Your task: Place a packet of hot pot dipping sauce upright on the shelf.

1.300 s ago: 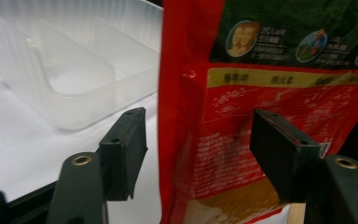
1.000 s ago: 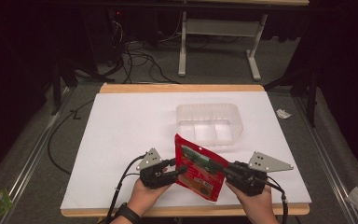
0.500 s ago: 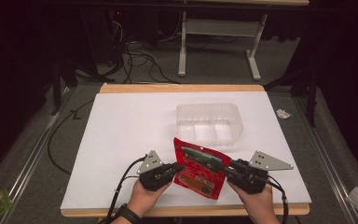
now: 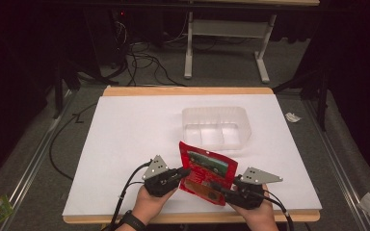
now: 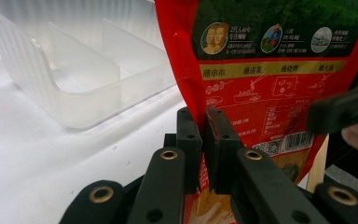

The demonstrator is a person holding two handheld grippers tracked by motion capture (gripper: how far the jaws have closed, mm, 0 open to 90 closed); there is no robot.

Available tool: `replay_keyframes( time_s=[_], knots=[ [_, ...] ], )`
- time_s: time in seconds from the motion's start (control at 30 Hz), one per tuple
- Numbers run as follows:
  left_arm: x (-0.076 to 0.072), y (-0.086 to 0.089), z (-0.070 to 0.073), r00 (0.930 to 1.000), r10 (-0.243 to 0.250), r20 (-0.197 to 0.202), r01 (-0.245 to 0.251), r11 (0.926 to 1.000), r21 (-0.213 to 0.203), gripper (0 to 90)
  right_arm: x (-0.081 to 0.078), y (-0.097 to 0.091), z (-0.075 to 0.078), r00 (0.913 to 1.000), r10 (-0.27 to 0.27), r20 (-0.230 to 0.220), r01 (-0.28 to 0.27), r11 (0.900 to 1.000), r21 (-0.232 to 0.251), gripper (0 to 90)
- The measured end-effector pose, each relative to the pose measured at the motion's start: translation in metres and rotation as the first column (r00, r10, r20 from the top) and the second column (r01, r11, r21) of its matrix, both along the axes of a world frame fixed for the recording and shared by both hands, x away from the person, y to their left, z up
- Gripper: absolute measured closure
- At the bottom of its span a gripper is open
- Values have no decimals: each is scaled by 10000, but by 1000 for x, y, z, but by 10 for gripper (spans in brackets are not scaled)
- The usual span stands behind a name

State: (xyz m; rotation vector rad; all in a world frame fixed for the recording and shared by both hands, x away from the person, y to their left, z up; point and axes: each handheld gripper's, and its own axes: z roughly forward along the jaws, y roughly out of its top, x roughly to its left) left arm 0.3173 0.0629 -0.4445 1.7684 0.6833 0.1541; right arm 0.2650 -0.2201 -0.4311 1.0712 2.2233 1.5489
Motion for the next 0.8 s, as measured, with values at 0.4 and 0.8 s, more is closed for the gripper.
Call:
replay_keyframes(
  time_s=[0.4,0.8],
  knots=[
    [1,1,0,9999,107,27,-107,9999,102,810,7,5,-15,9969,289,-736,-312,9990,-305,817],
    [3,10,1,9990,418,171,-424,9985,339,601,9,4,-15,9948,378,-942,-396,9991,-173,843]
  ],
)
